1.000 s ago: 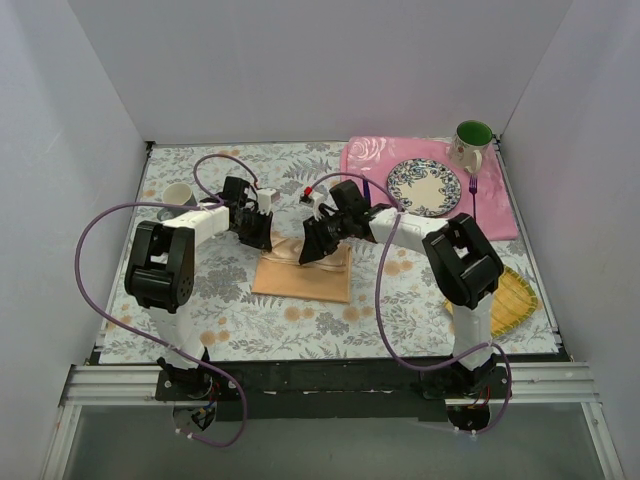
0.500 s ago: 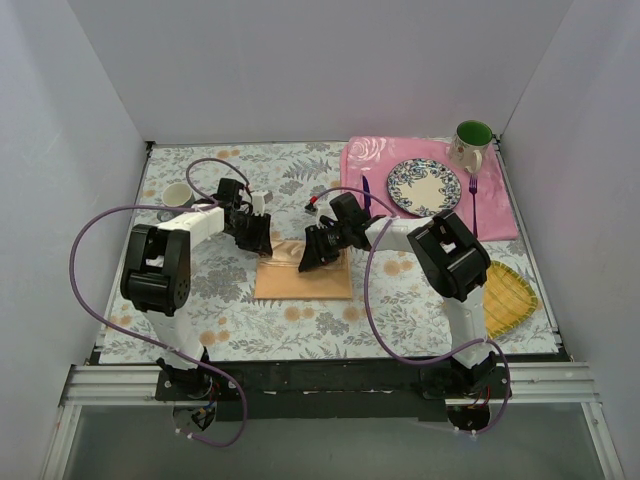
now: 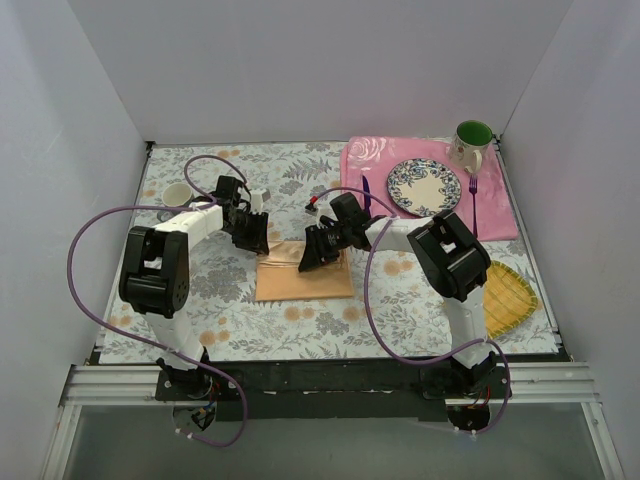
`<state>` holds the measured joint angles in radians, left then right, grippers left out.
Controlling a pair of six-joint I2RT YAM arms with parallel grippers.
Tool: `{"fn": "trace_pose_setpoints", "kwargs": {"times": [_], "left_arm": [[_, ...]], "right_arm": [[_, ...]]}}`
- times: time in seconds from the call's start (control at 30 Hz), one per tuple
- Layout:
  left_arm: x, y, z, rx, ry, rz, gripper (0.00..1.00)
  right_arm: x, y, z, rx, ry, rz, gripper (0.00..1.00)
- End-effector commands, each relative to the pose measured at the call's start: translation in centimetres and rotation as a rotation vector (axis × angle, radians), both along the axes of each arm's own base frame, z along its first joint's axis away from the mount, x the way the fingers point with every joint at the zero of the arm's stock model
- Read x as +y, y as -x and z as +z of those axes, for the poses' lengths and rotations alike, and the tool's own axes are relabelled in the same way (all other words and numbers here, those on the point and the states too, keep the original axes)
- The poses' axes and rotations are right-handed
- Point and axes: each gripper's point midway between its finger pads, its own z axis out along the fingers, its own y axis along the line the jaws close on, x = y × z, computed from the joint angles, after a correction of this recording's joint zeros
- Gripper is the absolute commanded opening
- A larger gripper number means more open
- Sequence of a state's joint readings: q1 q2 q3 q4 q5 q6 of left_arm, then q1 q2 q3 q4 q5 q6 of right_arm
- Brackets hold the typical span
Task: Fold the napkin into a case and place the utensils inside
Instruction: Smooth out the 2/3-rectangle-folded napkin at the center of the board.
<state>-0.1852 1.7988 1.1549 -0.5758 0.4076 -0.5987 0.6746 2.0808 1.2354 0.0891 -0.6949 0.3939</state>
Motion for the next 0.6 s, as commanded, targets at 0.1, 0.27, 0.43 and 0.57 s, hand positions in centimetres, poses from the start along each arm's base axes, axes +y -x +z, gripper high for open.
{"fn": "trace_pose_setpoints", "kwargs": {"times": [0.1, 0.27, 0.43, 0.57], "left_arm": [[0.5, -1.9, 3.9, -0.135, -0.030, 0.001, 0.25], [0.7, -1.7, 3.9, -0.157, -0.062, -0.013, 0.27], [0.6, -1.2, 3.2, -0.145, -0.085, -0.036, 0.24], [0.5, -0.6, 2.5, -0.123, -0.099, -0.052, 0.21]], "right_arm": [[-0.6, -0.3, -1.5, -0.011, 0.048, -0.024, 0.40], [-0.5, -0.1, -1.6, -0.014, 0.051, -0.019, 0.40], [-0.2, -0.1, -1.0, -0.022, 0.041, -0.016, 0.41], [0.3, 0.1, 0.2, -0.033, 0.014, -0.008, 0.41]]}}
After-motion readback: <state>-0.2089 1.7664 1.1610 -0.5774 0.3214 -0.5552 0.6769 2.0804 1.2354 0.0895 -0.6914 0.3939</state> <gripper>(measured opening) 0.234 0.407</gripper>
